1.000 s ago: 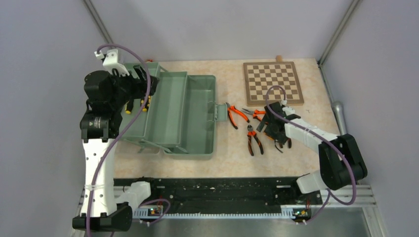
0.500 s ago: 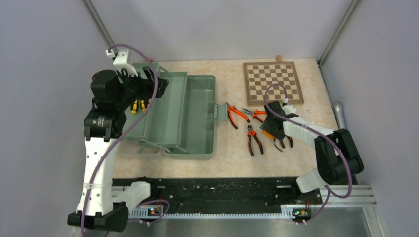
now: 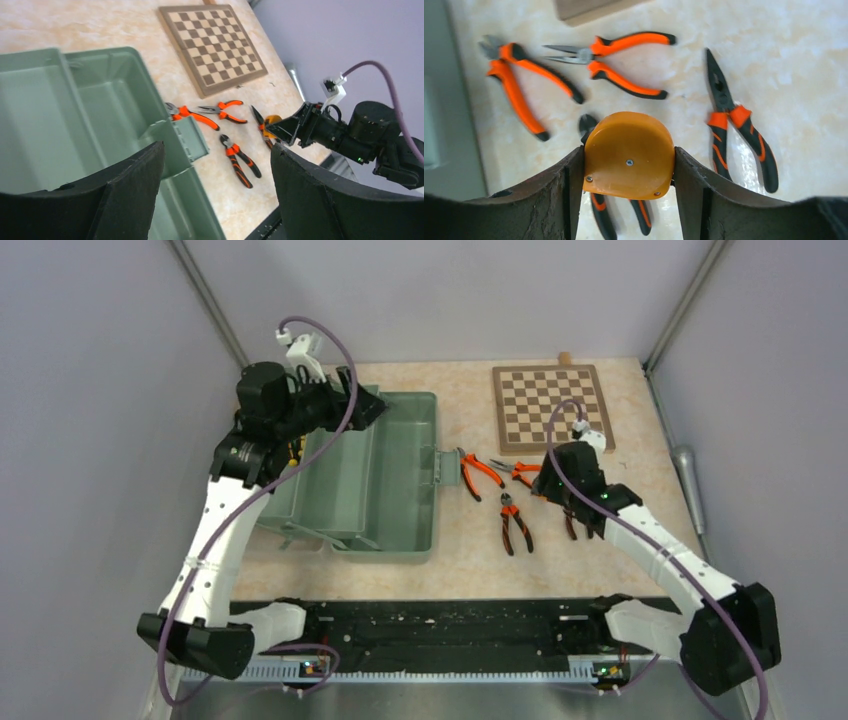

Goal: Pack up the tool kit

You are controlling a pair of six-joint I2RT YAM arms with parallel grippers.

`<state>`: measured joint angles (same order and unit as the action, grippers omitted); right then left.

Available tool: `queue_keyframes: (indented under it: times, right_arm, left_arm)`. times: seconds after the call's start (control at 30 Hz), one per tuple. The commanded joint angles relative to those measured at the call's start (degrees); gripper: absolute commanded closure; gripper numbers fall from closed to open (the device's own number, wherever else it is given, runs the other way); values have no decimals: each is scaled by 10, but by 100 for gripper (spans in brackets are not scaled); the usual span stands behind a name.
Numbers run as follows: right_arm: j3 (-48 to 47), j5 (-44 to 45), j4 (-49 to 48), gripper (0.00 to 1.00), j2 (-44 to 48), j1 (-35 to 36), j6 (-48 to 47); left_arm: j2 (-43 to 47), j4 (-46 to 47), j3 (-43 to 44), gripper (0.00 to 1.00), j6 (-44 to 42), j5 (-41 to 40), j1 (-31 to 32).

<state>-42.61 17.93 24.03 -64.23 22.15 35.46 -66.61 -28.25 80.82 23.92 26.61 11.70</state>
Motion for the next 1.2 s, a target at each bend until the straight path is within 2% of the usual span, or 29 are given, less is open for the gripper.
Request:
queue_keyframes:
  times: [0.0, 0.2, 0.4, 0.7, 1.0, 1.17]
  right_arm:
    - [-48, -49, -55, 73, 61, 30, -118]
    - [-85, -107, -82, 73, 95, 86, -199]
    - [-127, -177, -87, 73, 88, 137, -265]
    - [-122, -260, -155, 73, 99, 195, -347]
    - [-129, -266, -168, 73, 92, 210, -381]
    - [-131, -266, -173, 73, 88, 211, -385]
  left_arm:
    - [-29, 61, 5, 18, 26, 20, 55]
    - [-71, 86, 8, 18, 53, 33, 114]
    - [-105, 88, 15, 19, 72, 39, 167]
    - [-155, 84, 29, 21, 93, 58, 221]
    - [-190, 46, 57, 25, 92, 95, 256]
    - [-203, 4, 64, 28, 78, 82, 267]
